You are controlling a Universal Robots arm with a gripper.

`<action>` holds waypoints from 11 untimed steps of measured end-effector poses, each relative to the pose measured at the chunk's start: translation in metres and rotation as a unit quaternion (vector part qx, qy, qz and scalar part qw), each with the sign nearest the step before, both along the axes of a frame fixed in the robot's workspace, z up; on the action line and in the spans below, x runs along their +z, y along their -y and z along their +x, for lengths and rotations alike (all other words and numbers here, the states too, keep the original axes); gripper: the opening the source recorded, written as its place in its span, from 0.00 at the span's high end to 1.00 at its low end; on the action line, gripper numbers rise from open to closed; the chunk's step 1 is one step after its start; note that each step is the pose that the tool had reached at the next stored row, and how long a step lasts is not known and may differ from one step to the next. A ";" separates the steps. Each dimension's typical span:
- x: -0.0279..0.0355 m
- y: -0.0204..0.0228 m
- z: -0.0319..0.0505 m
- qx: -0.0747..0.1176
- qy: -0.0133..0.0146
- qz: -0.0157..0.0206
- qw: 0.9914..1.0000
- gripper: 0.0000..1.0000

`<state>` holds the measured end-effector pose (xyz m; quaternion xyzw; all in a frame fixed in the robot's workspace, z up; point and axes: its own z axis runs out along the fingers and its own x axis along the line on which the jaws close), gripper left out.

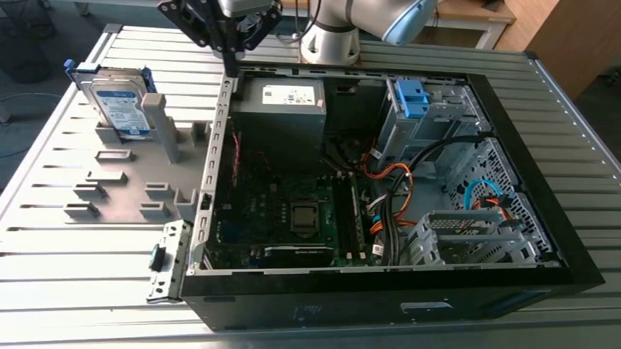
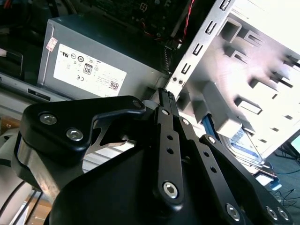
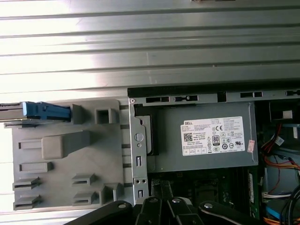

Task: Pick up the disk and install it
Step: 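Reach for the disk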

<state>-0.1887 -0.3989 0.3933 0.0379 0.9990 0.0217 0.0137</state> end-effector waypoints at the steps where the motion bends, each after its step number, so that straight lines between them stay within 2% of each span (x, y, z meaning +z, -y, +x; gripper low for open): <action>1: 0.0000 0.0000 -0.0004 0.000 0.000 0.000 1.000 0.89; 11: 0.0000 0.0000 -0.0042 0.000 0.000 0.000 1.000 0.89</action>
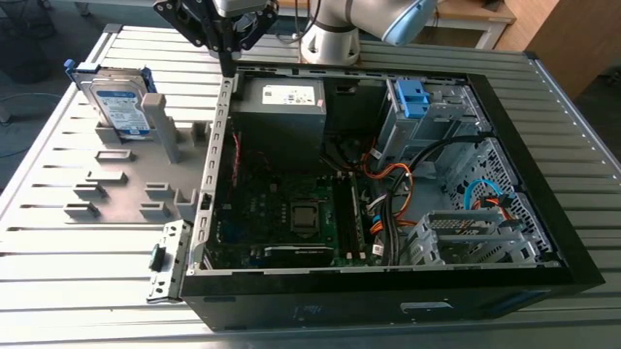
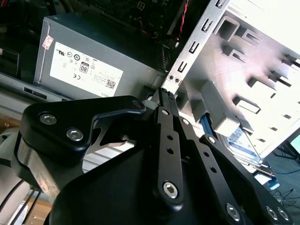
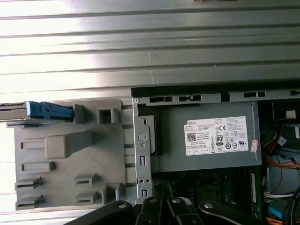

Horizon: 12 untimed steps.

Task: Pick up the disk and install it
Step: 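Reach for the disk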

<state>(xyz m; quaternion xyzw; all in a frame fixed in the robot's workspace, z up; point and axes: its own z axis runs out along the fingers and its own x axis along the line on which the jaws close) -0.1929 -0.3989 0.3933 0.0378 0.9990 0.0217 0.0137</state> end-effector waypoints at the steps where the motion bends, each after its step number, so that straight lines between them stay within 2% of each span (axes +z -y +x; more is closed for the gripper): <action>1: 0.0000 0.0000 -0.0004 0.000 0.000 0.000 1.000 0.89; 12: 0.0000 0.0000 -0.0044 0.000 0.000 0.000 1.000 0.89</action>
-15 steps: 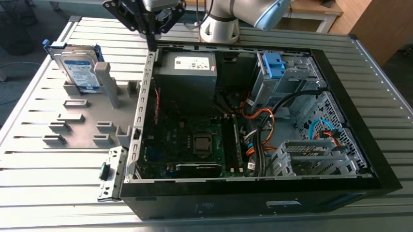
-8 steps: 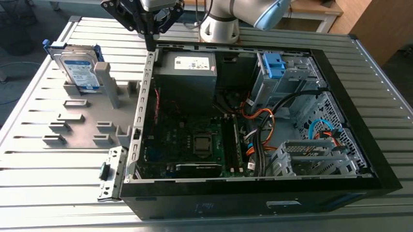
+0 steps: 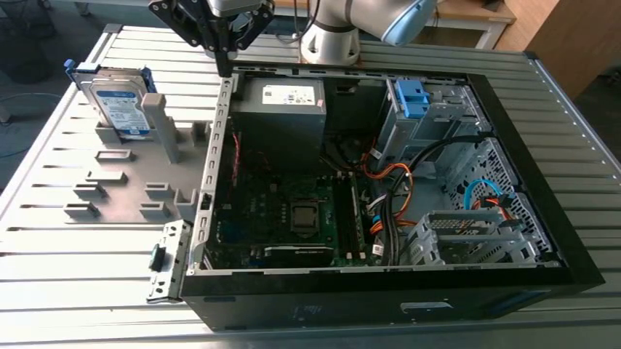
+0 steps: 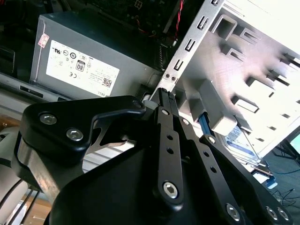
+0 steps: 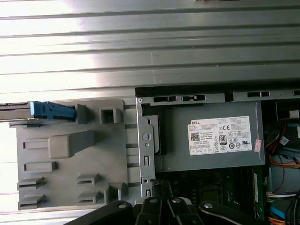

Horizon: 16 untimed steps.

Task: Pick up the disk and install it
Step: 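Reach for the disk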

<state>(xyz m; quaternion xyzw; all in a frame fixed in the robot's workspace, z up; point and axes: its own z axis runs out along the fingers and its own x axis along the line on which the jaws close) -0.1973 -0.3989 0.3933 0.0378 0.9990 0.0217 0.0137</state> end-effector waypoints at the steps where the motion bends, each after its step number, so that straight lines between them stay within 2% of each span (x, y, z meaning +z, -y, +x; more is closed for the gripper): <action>1: 0.0000 0.0000 -0.0003 0.000 0.000 0.000 1.000 0.89; 16: 0.0000 0.0000 -0.0067 0.000 0.000 0.000 1.000 0.89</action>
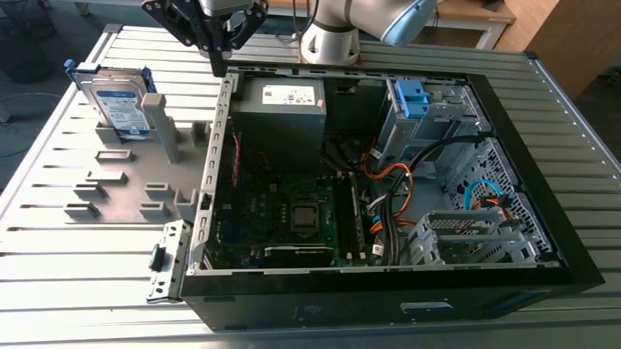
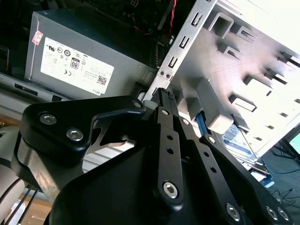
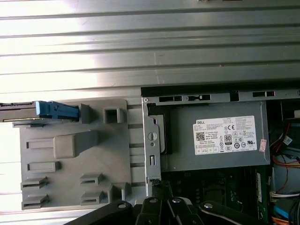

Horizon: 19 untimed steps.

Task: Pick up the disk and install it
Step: 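Reach for the disk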

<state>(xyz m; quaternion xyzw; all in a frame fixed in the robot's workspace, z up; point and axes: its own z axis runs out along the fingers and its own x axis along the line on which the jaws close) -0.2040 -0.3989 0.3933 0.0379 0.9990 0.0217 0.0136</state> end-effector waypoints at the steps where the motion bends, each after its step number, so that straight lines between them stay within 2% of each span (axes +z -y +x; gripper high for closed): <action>1: 0.0000 0.0000 -0.0005 0.000 0.000 0.000 1.000 0.89; 19: 0.0000 0.0000 -0.0101 0.000 0.000 0.000 1.000 0.89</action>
